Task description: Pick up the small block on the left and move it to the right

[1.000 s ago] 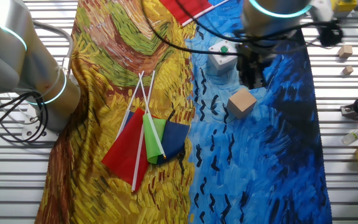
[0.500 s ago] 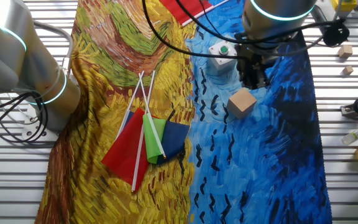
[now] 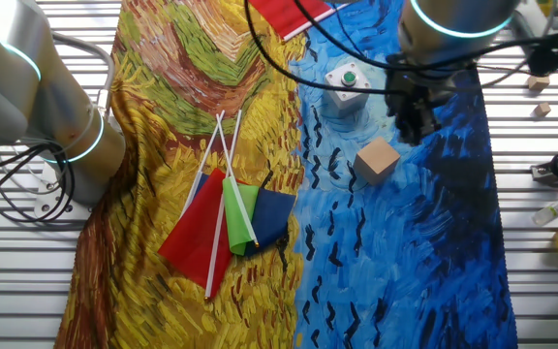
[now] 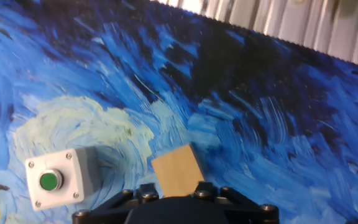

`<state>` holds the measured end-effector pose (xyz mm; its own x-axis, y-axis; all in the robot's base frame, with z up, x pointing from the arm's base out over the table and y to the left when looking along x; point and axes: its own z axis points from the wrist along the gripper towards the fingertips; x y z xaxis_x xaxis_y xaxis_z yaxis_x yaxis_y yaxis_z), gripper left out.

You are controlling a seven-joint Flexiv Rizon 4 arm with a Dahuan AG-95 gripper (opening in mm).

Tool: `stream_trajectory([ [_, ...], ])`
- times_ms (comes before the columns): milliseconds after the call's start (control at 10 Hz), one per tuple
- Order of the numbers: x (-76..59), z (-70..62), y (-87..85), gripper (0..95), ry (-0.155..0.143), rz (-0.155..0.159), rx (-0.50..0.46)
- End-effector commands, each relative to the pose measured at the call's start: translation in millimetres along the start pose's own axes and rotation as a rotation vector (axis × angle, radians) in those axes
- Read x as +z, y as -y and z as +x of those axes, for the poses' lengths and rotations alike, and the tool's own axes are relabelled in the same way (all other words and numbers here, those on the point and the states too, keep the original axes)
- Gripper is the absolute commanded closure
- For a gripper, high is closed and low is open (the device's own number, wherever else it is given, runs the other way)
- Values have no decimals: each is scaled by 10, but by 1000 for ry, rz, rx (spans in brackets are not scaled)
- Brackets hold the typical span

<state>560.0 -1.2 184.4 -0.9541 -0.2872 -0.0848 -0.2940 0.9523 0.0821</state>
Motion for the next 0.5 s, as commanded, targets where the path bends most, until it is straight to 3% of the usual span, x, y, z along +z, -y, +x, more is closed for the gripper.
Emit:
stream_trajectory([
  [100, -5, -72, 12, 0, -2, -6, 1],
  [300, -7, -169, 22, 0, 1, -23, 6],
  [500, 57, -172, 8, 0, 7, -43, 6],
])
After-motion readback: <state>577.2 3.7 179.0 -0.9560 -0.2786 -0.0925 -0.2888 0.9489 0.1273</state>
